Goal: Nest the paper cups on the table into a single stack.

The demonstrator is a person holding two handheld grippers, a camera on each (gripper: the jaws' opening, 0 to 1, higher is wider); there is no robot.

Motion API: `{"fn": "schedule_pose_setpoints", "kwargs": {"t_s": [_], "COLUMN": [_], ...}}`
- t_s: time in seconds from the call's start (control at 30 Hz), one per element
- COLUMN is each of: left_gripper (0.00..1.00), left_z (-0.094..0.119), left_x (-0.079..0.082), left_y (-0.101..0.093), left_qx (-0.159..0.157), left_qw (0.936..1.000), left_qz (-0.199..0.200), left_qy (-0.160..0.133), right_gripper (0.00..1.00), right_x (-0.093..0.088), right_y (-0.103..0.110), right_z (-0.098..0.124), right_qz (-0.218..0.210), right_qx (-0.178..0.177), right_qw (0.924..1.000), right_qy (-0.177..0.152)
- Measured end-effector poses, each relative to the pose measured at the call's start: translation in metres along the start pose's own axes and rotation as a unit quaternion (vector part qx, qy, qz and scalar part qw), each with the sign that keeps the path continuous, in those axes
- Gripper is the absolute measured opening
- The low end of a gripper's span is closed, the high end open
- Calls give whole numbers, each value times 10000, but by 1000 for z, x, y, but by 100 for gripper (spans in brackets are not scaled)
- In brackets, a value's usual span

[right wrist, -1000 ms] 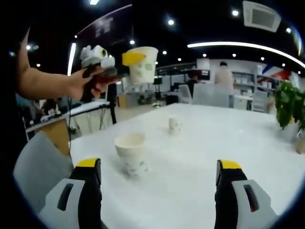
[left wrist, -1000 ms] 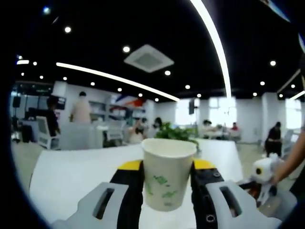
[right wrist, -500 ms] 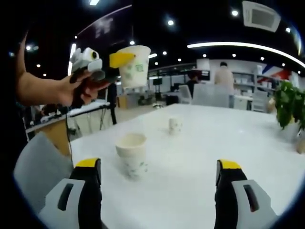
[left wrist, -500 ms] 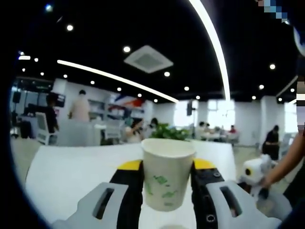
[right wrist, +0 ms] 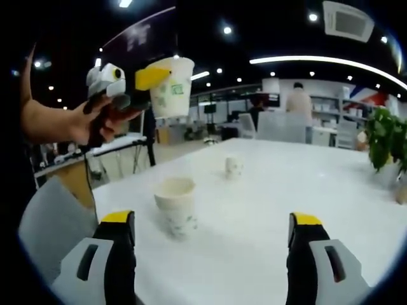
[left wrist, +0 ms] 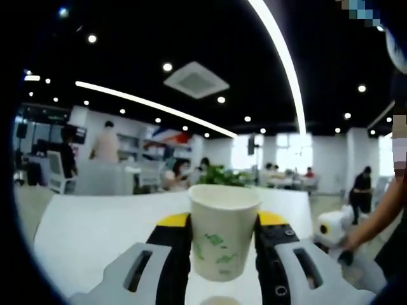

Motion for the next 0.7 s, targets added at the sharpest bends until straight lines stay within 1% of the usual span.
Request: {"fn": "schedule_pose_setpoints", "kwargs": {"t_s": [0.33,0.43,0.5,0.53,0.63,0.7], "left_gripper": [39,38,38,38,38,39], "left_z": [1,1,1,1,0,0], "left_x": [-3,-9,-13,-14,-20,-25], "left_y": [0,1,1,0,0,2], "left_qx": [17,15,88,57,42,47], "left_qw": [10000,10000,9998,9998,9998,9999], "left_qz": [-72,-79,-166,-152,-174,-103], "left_qy": [41,-27,-90,-100,-33,-11], "right_gripper": [99,99,99,99,98,99], "right_x": [0,1,1,1,1,1], "right_y": [0,0,0,0,0,-1], "right_z": [0,0,0,0,0,0], "right_qz": [-18,-30,-41,-41,-43,-44], "right_qx": [1,-4,-9,-12,-8,-9], "right_qw": [10000,10000,10000,10000,10000,10000], "right_qy": [-3,-10,-25,-23,-13,-11]}}
Point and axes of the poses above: the point that each gripper's makers call its tool centre point, and the gripper's own axes: z roughly backward along the fingers, y roughly to its left, x roughly out of its top, the point moved 9 cm from there along z, roughly backward along the fingers, and after that the axes turned 14 degrees about y, right-handed, at the moved point
